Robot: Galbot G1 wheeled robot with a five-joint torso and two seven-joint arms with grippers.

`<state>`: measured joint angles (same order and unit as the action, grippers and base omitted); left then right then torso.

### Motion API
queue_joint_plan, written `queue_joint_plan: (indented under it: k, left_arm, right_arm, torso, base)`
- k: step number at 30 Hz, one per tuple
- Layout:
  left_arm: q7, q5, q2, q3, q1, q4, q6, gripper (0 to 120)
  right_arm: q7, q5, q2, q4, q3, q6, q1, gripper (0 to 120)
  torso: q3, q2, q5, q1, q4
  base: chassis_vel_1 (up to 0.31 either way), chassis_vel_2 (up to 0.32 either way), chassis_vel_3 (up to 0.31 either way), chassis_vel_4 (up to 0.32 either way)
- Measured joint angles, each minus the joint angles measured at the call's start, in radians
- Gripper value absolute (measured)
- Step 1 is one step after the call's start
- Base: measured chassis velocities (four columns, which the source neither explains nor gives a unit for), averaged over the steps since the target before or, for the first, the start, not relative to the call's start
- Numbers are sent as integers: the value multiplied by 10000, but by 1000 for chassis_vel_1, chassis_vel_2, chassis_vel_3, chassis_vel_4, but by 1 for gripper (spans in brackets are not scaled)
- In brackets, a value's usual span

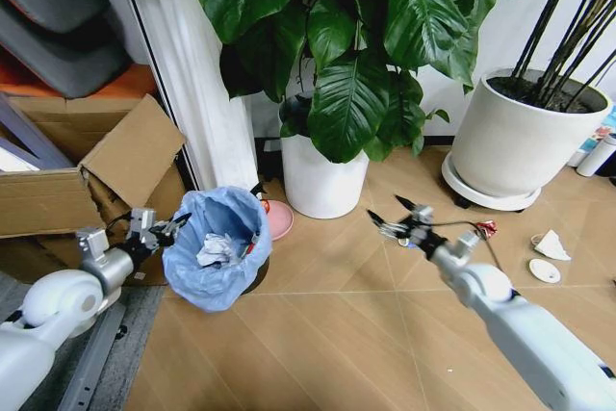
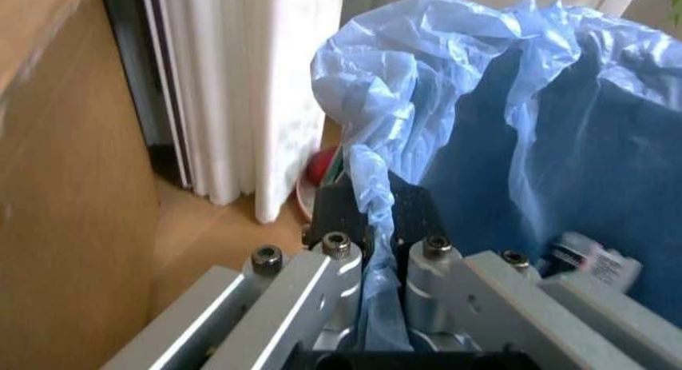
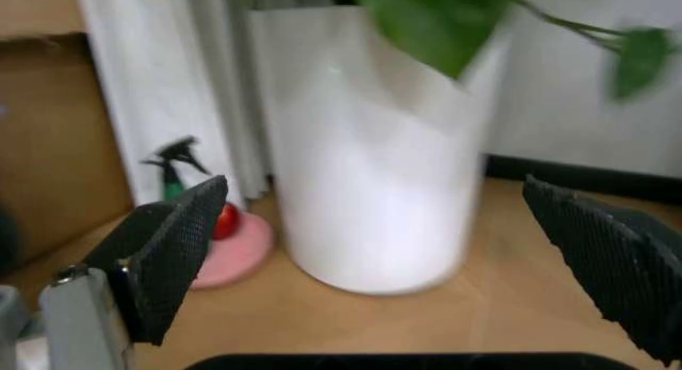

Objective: Pick up the trash bin and place the garbage on the floor into it.

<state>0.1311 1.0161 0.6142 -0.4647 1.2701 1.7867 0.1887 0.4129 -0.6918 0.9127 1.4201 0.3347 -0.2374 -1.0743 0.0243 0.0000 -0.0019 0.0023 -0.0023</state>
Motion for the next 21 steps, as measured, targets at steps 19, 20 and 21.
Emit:
queue_joint_plan:
  k: [19,20,21]
  left_arm:
    - [-18,-468,621,-535,1244,732,-104,0]
    - [-17,-498,644,-544,1267,731,-110,0]
    - [-17,-498,644,-544,1267,731,-110,0]
  right_arm:
    - [1073,846,1593,48,2911,-415,-2219,100]
    - [1105,858,1658,55,2960,-424,-2262,100]
    - [1105,858,1658,55,2960,-424,-2262,100]
  torso:
    - [1,0,-2,0,-4]
    - [1,0,-1,0,-3]
    - [1,0,-1,0,-3]
  base:
    - [0,0,0,0]
    - [0,0,0,0]
    - [0,0,0,0]
